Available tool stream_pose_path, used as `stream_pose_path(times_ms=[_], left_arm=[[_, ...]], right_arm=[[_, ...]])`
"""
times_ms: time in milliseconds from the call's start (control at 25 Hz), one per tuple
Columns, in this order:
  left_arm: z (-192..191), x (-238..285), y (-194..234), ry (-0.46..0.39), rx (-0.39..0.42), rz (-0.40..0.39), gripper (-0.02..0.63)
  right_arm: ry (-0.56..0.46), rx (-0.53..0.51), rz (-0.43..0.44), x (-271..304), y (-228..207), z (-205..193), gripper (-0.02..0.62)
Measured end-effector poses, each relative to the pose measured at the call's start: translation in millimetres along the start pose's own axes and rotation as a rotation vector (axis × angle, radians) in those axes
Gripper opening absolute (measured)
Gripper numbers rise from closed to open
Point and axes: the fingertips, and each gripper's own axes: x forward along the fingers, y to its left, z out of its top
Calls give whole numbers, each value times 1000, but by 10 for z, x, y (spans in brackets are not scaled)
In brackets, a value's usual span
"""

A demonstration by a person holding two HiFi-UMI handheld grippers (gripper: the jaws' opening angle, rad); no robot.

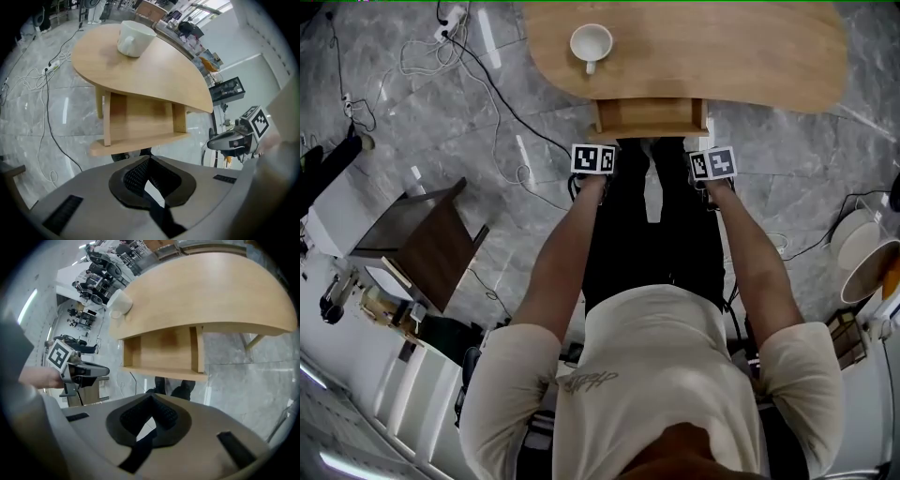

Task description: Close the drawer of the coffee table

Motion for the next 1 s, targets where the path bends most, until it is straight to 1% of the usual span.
stream_pose_path(times_ms=[200, 320, 440, 560, 720, 840, 1000], left_arm=[[52, 281, 150, 25, -10, -2, 5], [17, 453, 245, 61, -6, -7, 5], [-55, 645, 322, 114, 20, -14, 5], [-133, 838, 352, 143, 27, -30, 5], [-249, 1030, 430, 151, -14, -19, 5], [-253, 1173, 534, 151, -32, -1, 5], [-331, 1322, 535, 157, -47, -5, 5]], right_arm=[[32, -35, -19, 368, -349, 106, -6], [34, -7, -11, 533, -487, 142, -6], [34, 27, 7, 690, -549, 172, -6], [51, 35, 13, 856, -603, 110, -6], [76, 45, 0, 1017, -658, -34, -6], [73, 56, 7, 1163, -658, -6, -6], [62, 75, 22, 1331, -677, 39, -6]])
